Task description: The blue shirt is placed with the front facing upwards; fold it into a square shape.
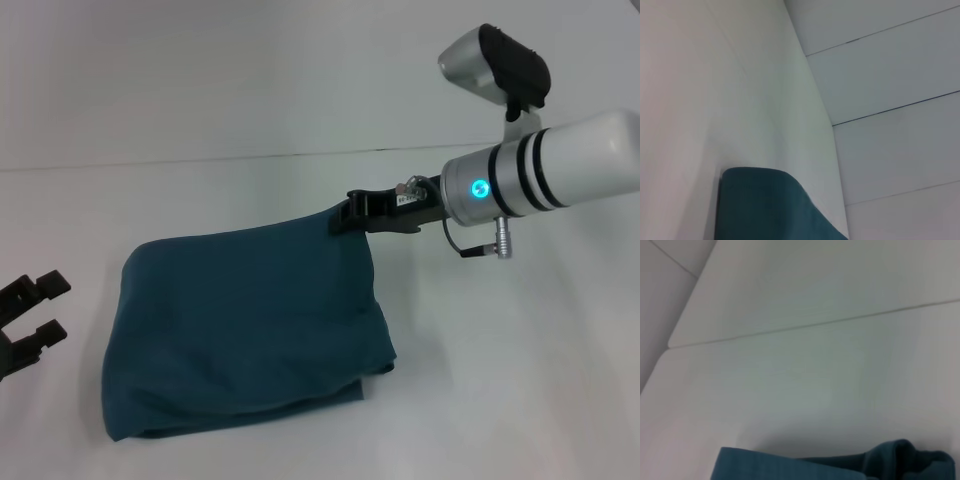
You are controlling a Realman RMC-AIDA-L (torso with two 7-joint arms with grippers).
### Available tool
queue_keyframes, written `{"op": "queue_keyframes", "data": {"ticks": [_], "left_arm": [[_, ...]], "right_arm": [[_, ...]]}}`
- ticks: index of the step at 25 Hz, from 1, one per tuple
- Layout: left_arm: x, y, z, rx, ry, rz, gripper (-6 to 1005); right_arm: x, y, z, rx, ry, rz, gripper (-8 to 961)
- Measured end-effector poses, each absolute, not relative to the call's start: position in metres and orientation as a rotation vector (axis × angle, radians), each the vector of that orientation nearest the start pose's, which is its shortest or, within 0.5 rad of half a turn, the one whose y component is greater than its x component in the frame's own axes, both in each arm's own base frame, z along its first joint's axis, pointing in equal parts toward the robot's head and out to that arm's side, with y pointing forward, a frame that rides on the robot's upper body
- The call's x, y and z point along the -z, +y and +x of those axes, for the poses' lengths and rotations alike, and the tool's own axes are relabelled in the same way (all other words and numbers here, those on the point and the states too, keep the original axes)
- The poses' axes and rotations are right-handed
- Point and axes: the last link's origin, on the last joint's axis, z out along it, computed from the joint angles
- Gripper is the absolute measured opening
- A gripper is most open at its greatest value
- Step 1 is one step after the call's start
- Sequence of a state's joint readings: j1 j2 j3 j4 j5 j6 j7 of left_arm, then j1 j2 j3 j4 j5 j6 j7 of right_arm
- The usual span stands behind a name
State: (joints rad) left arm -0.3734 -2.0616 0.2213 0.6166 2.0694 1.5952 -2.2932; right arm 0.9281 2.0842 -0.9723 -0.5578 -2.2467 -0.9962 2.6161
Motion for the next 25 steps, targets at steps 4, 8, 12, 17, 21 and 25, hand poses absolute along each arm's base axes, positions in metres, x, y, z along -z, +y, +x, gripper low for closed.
{"op": "queue_keyframes", "data": {"ticks": [4, 8, 12, 17, 21, 25], "left_arm": [[-0.052, 0.282, -0.347, -1.389, 2.334, 1.991, 937], [-0.052, 0.282, -0.346, -1.390, 2.331, 1.990, 936], [-0.051, 0.282, -0.346, -1.388, 2.330, 1.991, 936], [-0.051, 0.284, -0.345, -1.386, 2.326, 1.996, 936], [-0.050, 0.284, -0.345, -1.385, 2.328, 1.994, 937], [-0.050, 0.282, -0.346, -1.385, 2.332, 1.990, 937]], "right_arm": [[0.040, 0.441, 0.174, -0.357, 1.631, -2.245, 94], [0.032, 0.444, 0.180, -0.370, 1.632, -2.220, 95], [0.036, 0.445, 0.183, -0.365, 1.621, -2.202, 95], [0.047, 0.447, 0.182, -0.331, 1.566, -2.201, 95], [0.054, 0.450, 0.182, -0.308, 1.534, -2.188, 94], [0.055, 0.451, 0.182, -0.298, 1.512, -2.186, 107]]}}
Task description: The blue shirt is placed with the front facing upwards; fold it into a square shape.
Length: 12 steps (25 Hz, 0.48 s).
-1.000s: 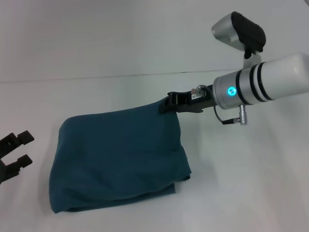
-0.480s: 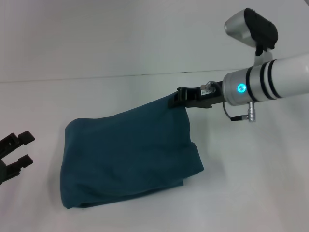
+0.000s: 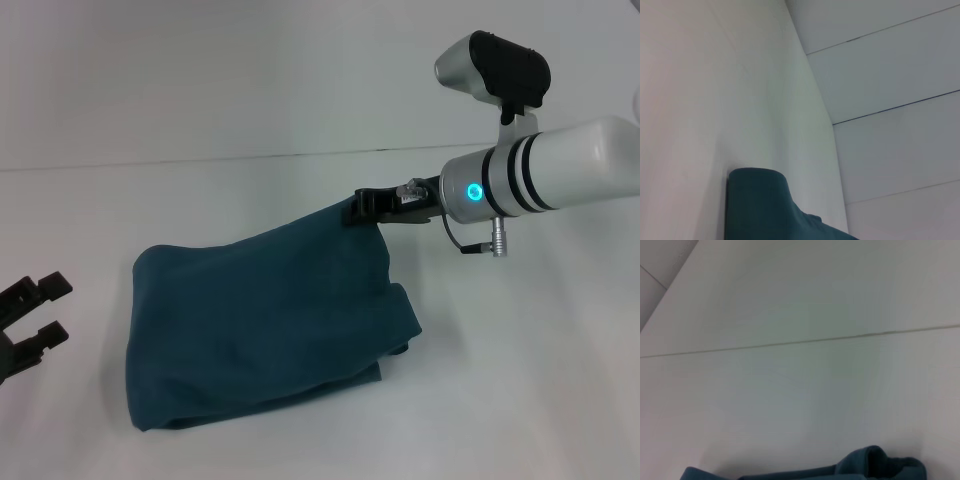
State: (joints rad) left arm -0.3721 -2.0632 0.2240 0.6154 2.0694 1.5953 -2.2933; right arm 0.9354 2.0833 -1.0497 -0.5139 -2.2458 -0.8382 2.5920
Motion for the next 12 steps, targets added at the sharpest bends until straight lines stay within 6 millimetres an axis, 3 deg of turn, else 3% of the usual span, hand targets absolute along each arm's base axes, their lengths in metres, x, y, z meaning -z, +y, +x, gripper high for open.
{"op": "queue_keyframes", "data": {"ticks": [4, 12], "left_arm": [[-0.050, 0.282, -0.346, -1.385, 2.331, 1.991, 937], [-0.050, 0.282, -0.346, -1.385, 2.330, 1.990, 936]], "right_arm": [[0.052, 0.455, 0.183, -0.300, 1.492, -2.173, 121], [0.038, 0.469, 0.191, -0.296, 1.445, -2.069, 354]]}}
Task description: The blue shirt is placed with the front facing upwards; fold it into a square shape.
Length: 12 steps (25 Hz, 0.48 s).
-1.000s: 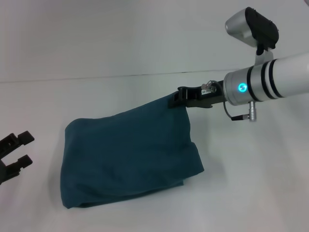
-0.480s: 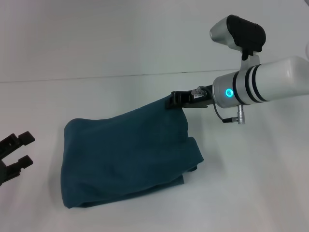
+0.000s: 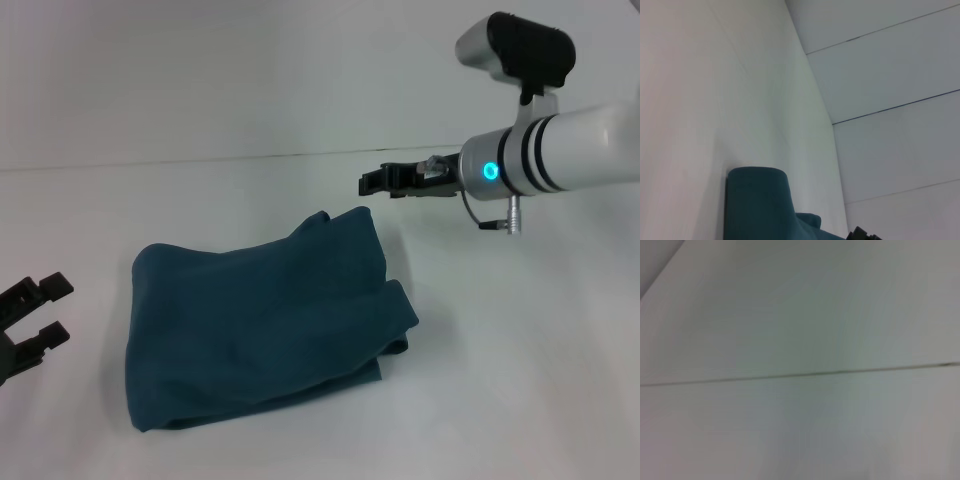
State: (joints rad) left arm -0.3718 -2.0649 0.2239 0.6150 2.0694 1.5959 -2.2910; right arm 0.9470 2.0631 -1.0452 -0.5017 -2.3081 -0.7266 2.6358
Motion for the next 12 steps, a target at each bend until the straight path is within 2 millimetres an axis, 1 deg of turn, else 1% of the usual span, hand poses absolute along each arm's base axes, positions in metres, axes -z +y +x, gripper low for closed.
{"op": "queue_keyframes", "data": {"ticks": [2, 6, 8, 12], "left_arm": [[-0.050, 0.282, -0.345, -1.387, 2.327, 1.990, 937], [-0.050, 0.282, -0.345, -1.387, 2.325, 1.991, 936], [-0.050, 0.282, -0.345, -1.385, 2.324, 1.992, 936], [-0.050, 0.281, -0.346, -1.391, 2.330, 1.988, 937]], "right_arm": [[0.033, 0.471, 0.190, -0.293, 1.450, -2.072, 404], [0.025, 0.467, 0.185, -0.276, 1.499, -2.136, 503], [0.019, 0.461, 0.183, -0.282, 1.550, -2.184, 552], [0.005, 0.441, 0.180, -0.387, 1.684, -2.307, 591]]}}
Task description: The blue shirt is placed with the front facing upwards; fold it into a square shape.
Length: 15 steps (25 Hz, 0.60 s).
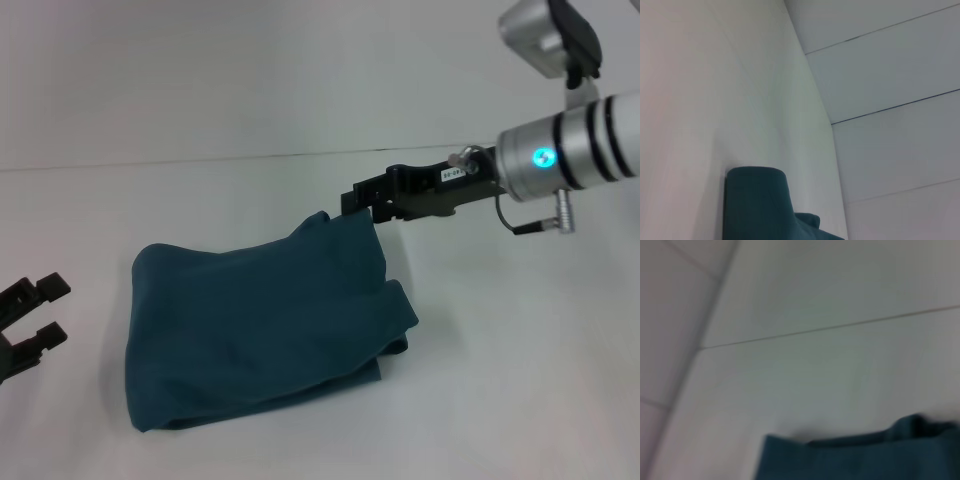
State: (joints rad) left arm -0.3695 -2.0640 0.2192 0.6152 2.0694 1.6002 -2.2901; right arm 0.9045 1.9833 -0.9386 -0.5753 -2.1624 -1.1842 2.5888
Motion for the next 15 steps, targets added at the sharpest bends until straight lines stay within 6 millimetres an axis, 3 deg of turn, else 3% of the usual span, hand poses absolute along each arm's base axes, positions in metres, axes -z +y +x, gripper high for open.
{"op": "queue_keyframes", "data": {"ticks": [5, 15], "left_arm": [[-0.051, 0.281, -0.347, -1.395, 2.334, 1.986, 937], [-0.051, 0.284, -0.345, -1.400, 2.327, 1.986, 936]], "right_arm": [[0.000, 0.415, 0.182, -0.477, 1.839, -2.414, 592], [0.029, 0.396, 0.191, -0.347, 2.027, -2.410, 608]]}}
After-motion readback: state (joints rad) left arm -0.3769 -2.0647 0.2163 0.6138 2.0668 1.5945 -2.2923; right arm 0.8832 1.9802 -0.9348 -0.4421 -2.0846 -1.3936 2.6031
